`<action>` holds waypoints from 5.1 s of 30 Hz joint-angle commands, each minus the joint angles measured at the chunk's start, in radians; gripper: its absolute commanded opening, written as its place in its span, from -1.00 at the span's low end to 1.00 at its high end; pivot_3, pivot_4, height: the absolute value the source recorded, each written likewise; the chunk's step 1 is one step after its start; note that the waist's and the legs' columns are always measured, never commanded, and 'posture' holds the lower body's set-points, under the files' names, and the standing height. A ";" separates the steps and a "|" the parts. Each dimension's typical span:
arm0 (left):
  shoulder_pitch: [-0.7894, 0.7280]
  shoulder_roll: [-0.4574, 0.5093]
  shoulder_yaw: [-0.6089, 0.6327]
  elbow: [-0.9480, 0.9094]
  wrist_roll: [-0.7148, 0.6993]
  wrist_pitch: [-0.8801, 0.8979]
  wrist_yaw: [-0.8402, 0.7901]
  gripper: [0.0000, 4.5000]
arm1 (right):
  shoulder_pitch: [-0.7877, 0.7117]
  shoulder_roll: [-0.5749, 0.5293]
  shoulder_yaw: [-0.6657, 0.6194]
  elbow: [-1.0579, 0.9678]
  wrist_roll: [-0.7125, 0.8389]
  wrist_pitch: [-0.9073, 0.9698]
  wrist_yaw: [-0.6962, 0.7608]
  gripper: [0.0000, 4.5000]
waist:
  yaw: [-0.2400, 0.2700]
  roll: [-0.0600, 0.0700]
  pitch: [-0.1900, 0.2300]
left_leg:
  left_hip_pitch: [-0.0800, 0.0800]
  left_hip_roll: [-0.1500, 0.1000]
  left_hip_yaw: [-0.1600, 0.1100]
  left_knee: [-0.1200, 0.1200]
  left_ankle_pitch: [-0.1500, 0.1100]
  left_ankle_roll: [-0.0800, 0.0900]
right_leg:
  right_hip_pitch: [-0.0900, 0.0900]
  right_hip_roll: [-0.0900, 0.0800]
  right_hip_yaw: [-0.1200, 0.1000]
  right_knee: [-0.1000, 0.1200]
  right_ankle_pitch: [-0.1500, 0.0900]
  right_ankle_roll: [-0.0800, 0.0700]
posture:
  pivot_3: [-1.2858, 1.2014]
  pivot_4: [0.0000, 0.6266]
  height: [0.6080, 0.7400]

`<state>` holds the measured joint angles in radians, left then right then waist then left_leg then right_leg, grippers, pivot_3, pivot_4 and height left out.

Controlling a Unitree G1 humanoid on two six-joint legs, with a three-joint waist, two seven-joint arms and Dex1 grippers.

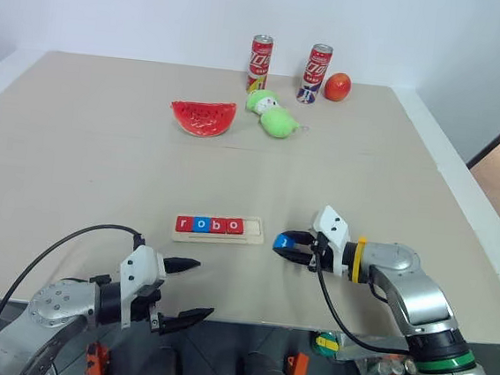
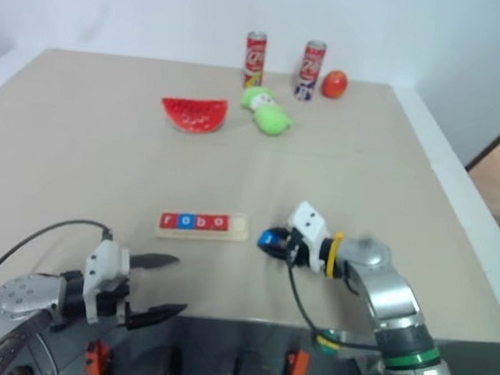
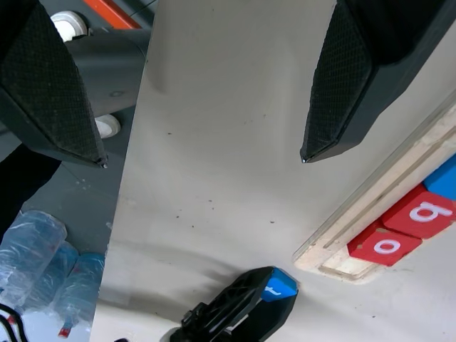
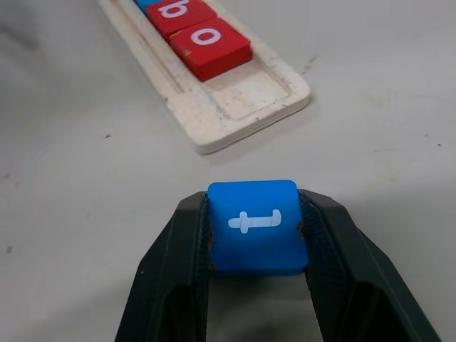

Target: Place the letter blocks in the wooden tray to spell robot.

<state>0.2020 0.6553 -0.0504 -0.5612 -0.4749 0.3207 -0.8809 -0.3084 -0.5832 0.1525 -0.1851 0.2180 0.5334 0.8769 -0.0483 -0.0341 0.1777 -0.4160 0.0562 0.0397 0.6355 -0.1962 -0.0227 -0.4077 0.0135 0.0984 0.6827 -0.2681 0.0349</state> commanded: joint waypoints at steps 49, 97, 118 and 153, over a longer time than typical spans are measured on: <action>-0.078 -0.168 -0.007 0.036 0.174 -0.178 0.191 1.00 | -0.566 -0.152 0.105 0.695 -0.052 -0.517 0.603 0.99 | -0.022 0.000 0.000 | -0.001 -0.002 0.000 -0.001 0.000 0.002 | 0.000 0.000 -0.001 -0.002 0.000 0.001 | 0.03 -0.52 1.00; -0.069 -0.135 0.015 0.023 0.149 -0.115 0.193 1.00 | -0.428 -0.016 0.036 0.793 -0.116 -0.398 0.512 0.88 | -0.024 0.001 0.000 | 0.000 -0.004 -0.001 0.000 0.000 0.001 | 0.002 -0.003 0.000 -0.001 0.003 -0.003 | 0.03 -0.52 1.00; -0.050 -0.130 0.020 0.015 0.157 -0.118 0.200 1.00 | -0.275 -0.006 -0.032 0.350 -0.118 -0.113 0.189 -0.47 | -0.026 0.000 0.000 | 0.003 -0.003 0.003 -0.001 0.005 0.002 | 0.002 -0.001 0.005 -0.001 0.007 0.004 | 0.03 -0.52 1.00; -0.086 -0.140 -0.005 0.056 0.159 -0.132 0.178 1.00 | -0.290 -0.008 -0.087 0.060 0.032 0.160 0.100 0.97 | -0.028 -0.002 -0.001 | -0.009 -0.004 0.001 -0.002 0.006 -0.001 | -0.008 -0.002 0.002 -0.002 0.006 0.005 | 0.03 -0.52 1.00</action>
<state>0.1296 0.5166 -0.0491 -0.4944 -0.3141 0.2139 -0.6896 -0.5731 -0.5629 0.0284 -0.2082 0.2408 0.8522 0.8427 -0.0761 -0.0358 0.1767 -0.4247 0.0522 0.0405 0.6340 -0.1906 -0.0232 -0.4149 0.0116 0.1000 0.6802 -0.2622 0.0402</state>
